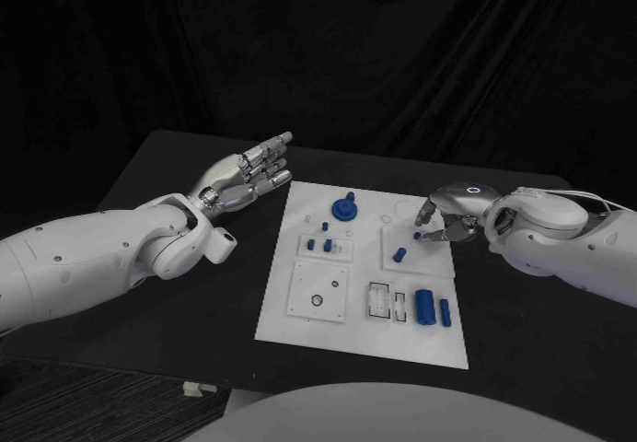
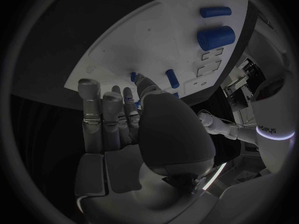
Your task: Assemble the parts on the task board
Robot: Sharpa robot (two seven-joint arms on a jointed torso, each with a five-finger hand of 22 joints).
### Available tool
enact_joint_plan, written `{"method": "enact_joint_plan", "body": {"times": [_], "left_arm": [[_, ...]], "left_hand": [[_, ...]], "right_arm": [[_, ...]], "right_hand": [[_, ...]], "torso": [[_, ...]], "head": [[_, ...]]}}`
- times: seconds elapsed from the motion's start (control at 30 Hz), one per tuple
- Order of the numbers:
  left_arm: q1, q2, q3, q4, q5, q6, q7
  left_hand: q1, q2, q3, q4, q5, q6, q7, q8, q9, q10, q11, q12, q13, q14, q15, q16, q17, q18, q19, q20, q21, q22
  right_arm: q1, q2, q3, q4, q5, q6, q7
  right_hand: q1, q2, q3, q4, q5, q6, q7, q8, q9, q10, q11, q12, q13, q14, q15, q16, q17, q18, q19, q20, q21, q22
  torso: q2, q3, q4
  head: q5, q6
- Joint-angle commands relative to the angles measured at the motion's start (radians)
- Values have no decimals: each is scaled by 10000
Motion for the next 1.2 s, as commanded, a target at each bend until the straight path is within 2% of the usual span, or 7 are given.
{"method": "enact_joint_plan", "body": {"times": [0.03, 0.2, 0.37, 0.5, 0.7, 1.03, 1.2], "left_arm": [[-26, 21, 12, 7, 119, 124, 578], [-39, 20, 12, -13, 119, 135, 533], [-47, 20, 12, -42, 119, 150, 498], [-54, 33, 12, -66, 119, 161, 483], [-66, 61, 12, -100, 119, 149, 465], [-81, 97, 12, -149, 119, 169, 383], [-88, 108, 12, -160, 119, 186, 355]], "left_hand": [[120, 8, 3, -85, 70, 74, 58, 35, 22, 8, 99, 40, 16, 1, 121, -36, -14, 77, 3, 107, -27, 30], [182, -62, 19, -203, 215, 447, 285, 111, 73, 38, 241, 91, 29, 1, 209, -36, -14, 82, 13, 250, -19, 69], [188, -81, 25, -242, 297, 520, 340, 127, 77, 68, 339, 137, 41, 1, 258, -36, -14, 85, 21, 322, -12, 100], [177, -209, -13, -333, 461, 1053, 660, 266, 143, 154, 580, 242, 66, 1, 263, -36, -14, 90, 37, 444, -1, 139], [178, -250, -24, -365, 538, 1192, 756, 299, 152, 218, 724, 311, 82, 1, 221, -36, -14, 94, 48, 484, 7, 171], [212, -256, -1, -415, 596, 1259, 826, 311, 156, 254, 825, 340, 88, 1, 244, -36, -14, 97, 59, 526, 15, 202], [228, -253, 15, -442, 632, 1277, 843, 313, 156, 277, 887, 362, 93, 1, 260, -36, -14, 99, 66, 551, 20, 222]], "right_arm": [[-87, 24, 6, -34, -92, 144, -138], [-191, 94, 6, -111, -92, 65, -125], [-268, 153, 6, -168, -92, -126, -34], [-301, 207, 7, -213, -92, -266, 43], [-333, 251, 7, -247, -91, -286, 81], [-377, 324, 7, -322, -91, -254, 106], [-411, 371, 7, -343, -91, -245, 103]], "right_hand": [[117, 12, 45, -77, 71, 92, -32, -33, -30, 160, -14, -53, -53, 107, -4, 67, 31, -204, 101, -26, 82, 840], [254, 17, 202, -148, 202, 171, 24, -34, -97, 368, -56, -132, -172, 130, -45, 74, 9, -204, 121, -62, 79, 841], [295, -23, 318, -154, 228, 116, 43, -76, -182, 616, -74, -150, -252, 174, -25, 126, 45, -222, 160, -63, 162, 858], [300, -72, 436, -121, 233, -10, 157, -92, -279, 854, -104, -170, -326, 223, -15, 183, 85, -239, 211, -57, 283, 881], [416, -79, 645, -143, 328, 167, 225, -4, -304, 1004, -111, -246, -420, 249, -14, 204, 84, -247, 238, -60, 343, 892], [581, -112, 954, -206, 385, 481, 289, 80, -288, 1303, -94, -315, -541, 247, 36, 195, 44, -257, 241, -37, 377, 896], [731, -128, 1158, -298, 458, 541, 305, 65, -298, 1433, -90, -378, -617, 239, 40, 179, 9, -255, 238, -30, 399, 900]], "torso": [[-12, -9, 9], [-17, -17, 19], [-21, -17, 19], [-27, -18, 12], [-33, -21, 23], [-39, -24, 20], [-38, -13, 14]], "head": [[20, -2], [21, -2], [13, -2], [26, -2], [-2, -2], [-40, -2], [-43, -2]]}}
